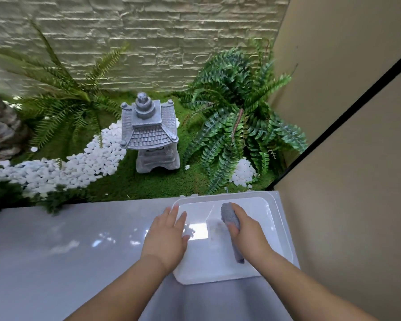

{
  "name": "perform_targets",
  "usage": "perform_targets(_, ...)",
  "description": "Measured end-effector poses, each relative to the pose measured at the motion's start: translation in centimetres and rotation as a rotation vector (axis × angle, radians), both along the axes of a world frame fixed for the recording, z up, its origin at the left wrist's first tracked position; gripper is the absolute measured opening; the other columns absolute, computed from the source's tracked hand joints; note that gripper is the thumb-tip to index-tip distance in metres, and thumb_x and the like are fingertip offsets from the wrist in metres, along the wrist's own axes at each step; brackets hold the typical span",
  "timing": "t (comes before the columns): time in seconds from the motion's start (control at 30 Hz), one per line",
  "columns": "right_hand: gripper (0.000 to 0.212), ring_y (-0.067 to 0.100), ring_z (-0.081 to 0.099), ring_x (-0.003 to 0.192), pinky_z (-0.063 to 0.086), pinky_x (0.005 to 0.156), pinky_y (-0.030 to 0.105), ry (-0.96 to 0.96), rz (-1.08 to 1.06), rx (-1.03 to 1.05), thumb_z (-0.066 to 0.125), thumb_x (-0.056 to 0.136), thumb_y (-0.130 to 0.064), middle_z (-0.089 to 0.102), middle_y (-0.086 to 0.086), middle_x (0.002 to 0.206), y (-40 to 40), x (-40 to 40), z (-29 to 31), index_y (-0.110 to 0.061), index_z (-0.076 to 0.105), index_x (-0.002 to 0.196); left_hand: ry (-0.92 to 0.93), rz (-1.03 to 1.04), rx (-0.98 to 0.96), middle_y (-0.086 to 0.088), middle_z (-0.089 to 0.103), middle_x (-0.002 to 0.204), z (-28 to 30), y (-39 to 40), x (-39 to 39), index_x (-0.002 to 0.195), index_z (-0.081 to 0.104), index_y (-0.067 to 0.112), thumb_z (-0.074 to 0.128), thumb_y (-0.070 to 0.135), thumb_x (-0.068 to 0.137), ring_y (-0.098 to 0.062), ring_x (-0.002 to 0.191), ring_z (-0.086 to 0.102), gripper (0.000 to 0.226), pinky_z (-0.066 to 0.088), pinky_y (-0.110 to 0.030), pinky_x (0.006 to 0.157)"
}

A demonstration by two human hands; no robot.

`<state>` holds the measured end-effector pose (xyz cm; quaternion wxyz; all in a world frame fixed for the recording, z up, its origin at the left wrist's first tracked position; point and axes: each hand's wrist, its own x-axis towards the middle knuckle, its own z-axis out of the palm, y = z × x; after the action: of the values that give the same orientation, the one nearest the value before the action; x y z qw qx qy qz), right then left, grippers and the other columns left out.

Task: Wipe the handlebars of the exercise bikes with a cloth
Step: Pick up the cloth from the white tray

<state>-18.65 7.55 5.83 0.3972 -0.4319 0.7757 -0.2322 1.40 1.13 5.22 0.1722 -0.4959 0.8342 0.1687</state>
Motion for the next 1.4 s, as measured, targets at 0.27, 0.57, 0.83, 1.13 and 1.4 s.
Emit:
perform_targets(0.27,0.049,0.024,0.052,0.116,0.040,0.088,0.028,0.097,0.131,-0.081,0.044,0.099,-0.029,0.050,0.006,0.135,-0.6,3.0,8.2,-0.032,0.032,0.147,0.021,0.016,-0.100,-0.003,-0.006,0.161,9.2,0.3,4.7,0.153,0.009,0.020,0.029,0.042,0.101,-0.021,0.148,-0.007,0.060,0.007,-0.038,0.120)
perform_targets(0.57,0.042,0.025,0.057,0.099,0.047,0.082,0.037,0.142,0.325,-0.195,0.032,0.100,-0.043,0.051,0.008,0.116,0.8,6.8,13.7,-0.045,0.033,0.142,0.012,0.137,-0.210,-0.002,-0.003,0.161,16.2,5.7,10.5,0.153,0.007,0.022,0.029,0.043,0.101,-0.020,0.148,-0.003,0.061,0.004,-0.037,0.120)
perform_targets(0.83,0.041,0.026,0.054,0.102,0.037,0.077,0.030,0.123,0.609,-0.278,0.034,0.100,-0.042,0.051,0.007,0.114,3.1,9.1,16.4,-0.042,0.038,0.141,-0.054,0.444,-0.256,0.000,0.005,0.161,19.2,14.7,13.5,0.153,0.005,0.024,0.027,0.046,0.100,-0.021,0.147,0.006,0.061,0.008,-0.039,0.119)
perform_targets(1.13,0.034,0.019,0.056,0.090,0.044,0.078,0.037,0.010,1.032,-0.392,0.022,0.089,-0.070,0.058,-0.007,0.097,10.0,15.7,16.9,-0.048,0.046,0.099,-0.168,0.812,-0.279,-0.001,0.020,0.158,20.1,32.1,14.9,0.152,0.011,0.021,0.029,0.049,0.098,-0.022,0.146,0.015,0.064,0.011,-0.040,0.118)
perform_targets(1.4,0.039,0.025,0.049,0.121,0.035,0.092,0.027,-0.017,1.338,-0.471,0.039,0.100,-0.037,0.060,0.005,0.123,21.1,23.8,17.4,-0.028,0.049,0.137,-0.279,1.142,-0.267,-0.001,0.018,0.159,21.5,49.2,16.6,0.152,0.013,0.023,0.030,0.049,0.099,-0.023,0.146,0.013,0.062,0.012,-0.042,0.119)
